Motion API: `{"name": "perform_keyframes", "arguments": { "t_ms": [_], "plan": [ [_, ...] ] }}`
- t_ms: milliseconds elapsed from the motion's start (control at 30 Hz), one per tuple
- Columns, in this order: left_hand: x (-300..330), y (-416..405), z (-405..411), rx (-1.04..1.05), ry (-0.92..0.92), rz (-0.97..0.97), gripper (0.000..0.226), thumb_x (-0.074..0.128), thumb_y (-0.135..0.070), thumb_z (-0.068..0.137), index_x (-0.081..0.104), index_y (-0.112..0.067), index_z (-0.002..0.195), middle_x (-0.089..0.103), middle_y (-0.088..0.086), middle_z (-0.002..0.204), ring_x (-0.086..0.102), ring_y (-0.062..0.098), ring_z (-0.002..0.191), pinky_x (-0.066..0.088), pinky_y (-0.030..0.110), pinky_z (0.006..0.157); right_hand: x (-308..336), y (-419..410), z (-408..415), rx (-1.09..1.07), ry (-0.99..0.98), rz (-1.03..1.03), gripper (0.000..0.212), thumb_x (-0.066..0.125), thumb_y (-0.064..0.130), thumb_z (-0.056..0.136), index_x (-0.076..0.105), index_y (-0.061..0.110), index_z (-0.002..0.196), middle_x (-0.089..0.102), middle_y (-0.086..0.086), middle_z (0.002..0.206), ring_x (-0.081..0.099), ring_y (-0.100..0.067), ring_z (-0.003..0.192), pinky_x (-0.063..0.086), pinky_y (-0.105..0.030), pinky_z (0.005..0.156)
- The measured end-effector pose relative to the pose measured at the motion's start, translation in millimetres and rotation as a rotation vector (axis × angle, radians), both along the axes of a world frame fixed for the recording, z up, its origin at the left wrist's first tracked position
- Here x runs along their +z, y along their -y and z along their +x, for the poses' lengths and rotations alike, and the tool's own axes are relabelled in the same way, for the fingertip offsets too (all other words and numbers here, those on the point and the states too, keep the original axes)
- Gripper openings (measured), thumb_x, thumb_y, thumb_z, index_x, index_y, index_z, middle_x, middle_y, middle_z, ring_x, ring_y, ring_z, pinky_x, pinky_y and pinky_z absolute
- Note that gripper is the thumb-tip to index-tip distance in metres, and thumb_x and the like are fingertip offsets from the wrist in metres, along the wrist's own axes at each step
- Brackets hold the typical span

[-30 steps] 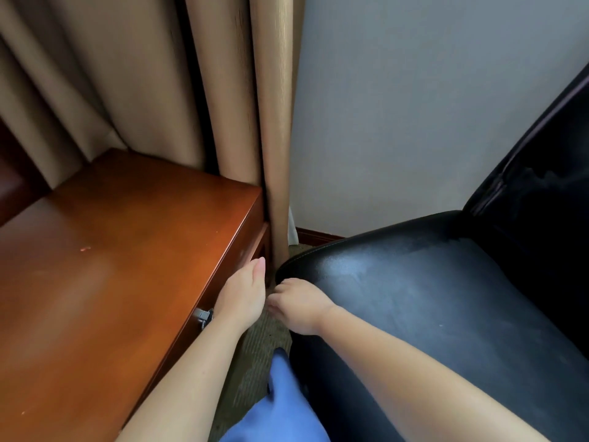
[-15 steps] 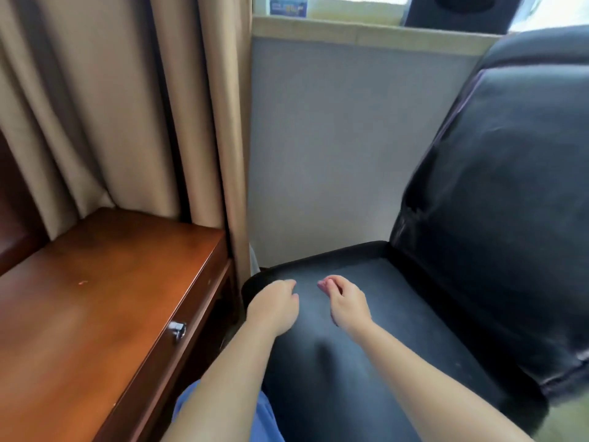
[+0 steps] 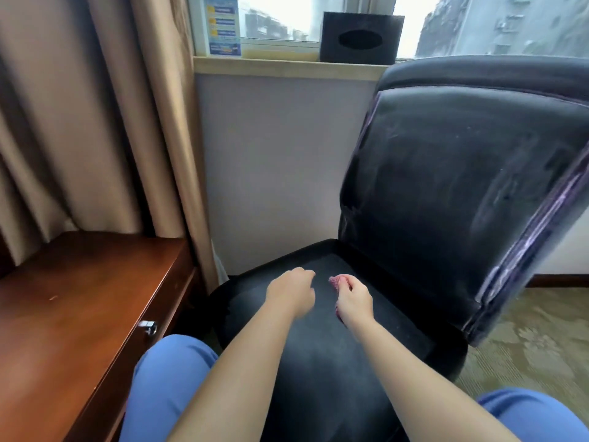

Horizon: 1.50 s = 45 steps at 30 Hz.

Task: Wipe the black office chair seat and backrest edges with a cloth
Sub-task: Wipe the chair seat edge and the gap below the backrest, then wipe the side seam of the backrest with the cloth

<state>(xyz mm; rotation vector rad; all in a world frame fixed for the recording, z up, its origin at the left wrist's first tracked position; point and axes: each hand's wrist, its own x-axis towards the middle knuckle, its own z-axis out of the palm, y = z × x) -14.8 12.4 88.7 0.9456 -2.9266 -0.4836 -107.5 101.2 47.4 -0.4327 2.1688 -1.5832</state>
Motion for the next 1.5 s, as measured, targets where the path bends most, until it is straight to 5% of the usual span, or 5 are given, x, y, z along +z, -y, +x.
{"name": "perform_keyframes", "arguments": {
  "t_ms": [367,633,900,1167,1500],
  "plan": [
    [33.4,-62.8,-41.9,-0.169,-0.050,-0.088,0.041,0.038,-0.020,0.098,0.043,-0.017,0.138,0.043,-0.002,0.141,0.045,0.020,0.125,0.044,0.037,0.096,52.8,-76.4,-27.0,-0.121,-0.125,-0.189,0.024,0.039,0.027,0.099,0.060,0.025,0.089,0.066,0.016,0.102,0.047,-0.005,0.044,0.040,-0.024,0.048],
    [64.4,-125.4,-83.5,-0.352,-0.228,-0.139,0.045,0.041,-0.018,0.097,0.040,-0.018,0.142,0.038,-0.006,0.147,0.040,0.017,0.131,0.041,0.035,0.100,90.9,-144.5,-57.2,-0.284,-0.526,-0.280,0.024,0.039,0.024,0.100,0.063,0.023,0.105,0.064,0.010,0.109,0.060,0.000,0.101,0.046,-0.024,0.092],
    [99.8,-178.1,-122.1,-0.459,-0.265,-0.218,0.043,0.044,-0.017,0.096,0.042,-0.013,0.139,0.038,-0.003,0.146,0.039,0.021,0.131,0.040,0.039,0.102,135.3,-205.0,-100.4,-0.467,-0.787,-0.237,0.023,0.051,0.027,0.097,0.065,0.015,0.111,0.064,0.002,0.109,0.053,-0.004,0.094,0.034,-0.003,0.078],
    [123.4,-196.5,-171.7,-0.534,-0.353,-0.253,0.058,0.038,-0.009,0.097,0.020,-0.019,0.151,0.011,-0.007,0.160,0.020,0.016,0.143,0.036,0.033,0.105,173.9,-242.9,-153.4,-0.559,-0.913,-0.201,0.029,0.061,0.020,0.091,0.061,0.008,0.117,0.061,-0.005,0.116,0.056,-0.016,0.105,0.035,-0.013,0.088],
    [141.2,-188.6,-242.3,-0.574,-0.580,-0.324,0.055,0.033,-0.017,0.101,0.014,-0.017,0.152,0.004,-0.004,0.161,0.001,0.016,0.148,0.012,0.037,0.119,214.1,-246.9,-214.0,-0.601,-1.068,-0.142,0.032,0.060,0.013,0.089,0.059,0.008,0.121,0.062,-0.006,0.119,0.056,-0.021,0.109,0.039,-0.023,0.095]
  ]
}}
